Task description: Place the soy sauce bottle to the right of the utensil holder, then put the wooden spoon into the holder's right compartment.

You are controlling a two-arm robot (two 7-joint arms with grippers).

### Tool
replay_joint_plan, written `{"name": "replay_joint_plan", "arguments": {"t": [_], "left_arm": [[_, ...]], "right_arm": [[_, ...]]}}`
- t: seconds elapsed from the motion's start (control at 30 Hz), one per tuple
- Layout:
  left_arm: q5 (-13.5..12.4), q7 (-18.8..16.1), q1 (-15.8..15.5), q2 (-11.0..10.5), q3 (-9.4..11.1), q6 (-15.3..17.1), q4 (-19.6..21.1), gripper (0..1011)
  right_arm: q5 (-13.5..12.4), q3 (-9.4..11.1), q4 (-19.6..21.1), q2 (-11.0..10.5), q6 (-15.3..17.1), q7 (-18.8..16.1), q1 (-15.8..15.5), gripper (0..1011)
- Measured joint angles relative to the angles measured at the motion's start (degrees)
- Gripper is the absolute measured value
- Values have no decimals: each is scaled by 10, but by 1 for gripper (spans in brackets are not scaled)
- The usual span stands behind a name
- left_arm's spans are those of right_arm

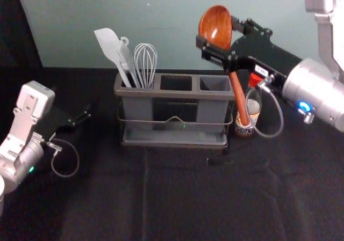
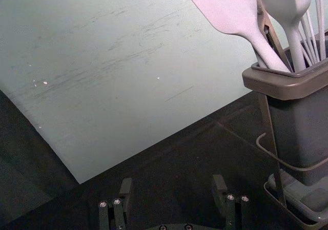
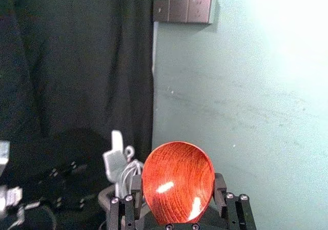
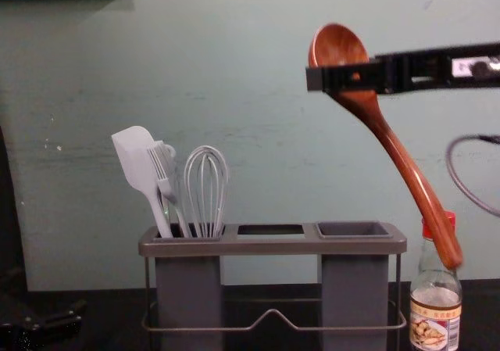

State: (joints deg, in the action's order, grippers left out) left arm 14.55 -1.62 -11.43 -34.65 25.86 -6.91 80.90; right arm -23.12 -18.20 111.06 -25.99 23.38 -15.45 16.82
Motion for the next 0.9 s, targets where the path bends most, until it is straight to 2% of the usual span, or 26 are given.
{"name": "replay_joint_plan", "arguments": {"t": [0.37, 0.7, 0.9], "left_arm": [[0, 0, 0, 0, 0, 0, 0, 1005], [0, 0, 0, 0, 0, 0, 0, 1005], [0, 0, 0, 0, 0, 0, 0, 1005]], "right_arm": [[23, -13, -63, 52, -18, 23, 61, 833], [30, -16, -119, 80, -28, 21, 98, 833], [45, -25, -164, 94, -36, 15, 131, 833]]}}
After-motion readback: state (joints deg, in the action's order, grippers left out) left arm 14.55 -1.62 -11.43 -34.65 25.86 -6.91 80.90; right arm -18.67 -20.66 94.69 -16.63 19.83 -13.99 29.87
